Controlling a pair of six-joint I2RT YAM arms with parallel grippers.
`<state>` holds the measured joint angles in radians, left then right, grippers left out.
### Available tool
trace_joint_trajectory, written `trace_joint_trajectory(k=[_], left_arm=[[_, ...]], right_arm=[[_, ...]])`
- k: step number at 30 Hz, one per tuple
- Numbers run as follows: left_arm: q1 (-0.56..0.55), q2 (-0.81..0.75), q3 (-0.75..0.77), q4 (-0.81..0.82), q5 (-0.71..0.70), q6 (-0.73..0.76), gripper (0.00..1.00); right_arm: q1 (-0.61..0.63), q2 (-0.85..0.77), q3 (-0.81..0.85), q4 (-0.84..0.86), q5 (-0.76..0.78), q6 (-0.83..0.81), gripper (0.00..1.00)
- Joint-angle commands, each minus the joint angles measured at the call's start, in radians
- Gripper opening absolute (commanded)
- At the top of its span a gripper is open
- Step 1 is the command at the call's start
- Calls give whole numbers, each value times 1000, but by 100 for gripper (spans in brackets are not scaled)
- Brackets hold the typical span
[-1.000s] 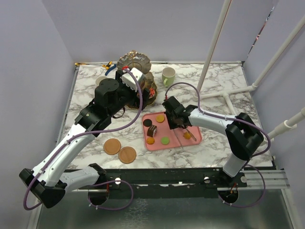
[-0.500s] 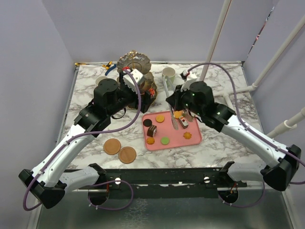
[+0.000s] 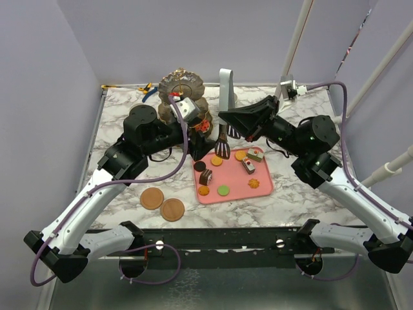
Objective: Serve the afternoon tea
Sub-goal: Pick up the clamp from the tray.
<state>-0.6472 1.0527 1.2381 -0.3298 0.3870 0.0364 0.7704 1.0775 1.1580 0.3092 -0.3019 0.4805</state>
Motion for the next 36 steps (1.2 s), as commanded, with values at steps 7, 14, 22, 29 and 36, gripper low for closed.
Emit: trace_joint_trajectory(k=[7, 14, 22, 29, 36], left_arm=[[4, -38, 74, -109, 328, 76, 95], [3, -47, 78, -218, 352, 236, 94], [3, -9, 122, -165, 463, 105, 88], [3, -18, 118, 1, 474, -93, 85], [3, -20, 105, 14, 499, -150, 77]], right_arm=[[3, 11, 25, 104, -224, -70, 1], [3, 10, 92, -6, -322, -144, 1], [3, 35, 19, 260, -337, -63, 1], [3, 101, -49, 648, -349, 84, 1], [3, 146, -80, 875, -296, 156, 1]])
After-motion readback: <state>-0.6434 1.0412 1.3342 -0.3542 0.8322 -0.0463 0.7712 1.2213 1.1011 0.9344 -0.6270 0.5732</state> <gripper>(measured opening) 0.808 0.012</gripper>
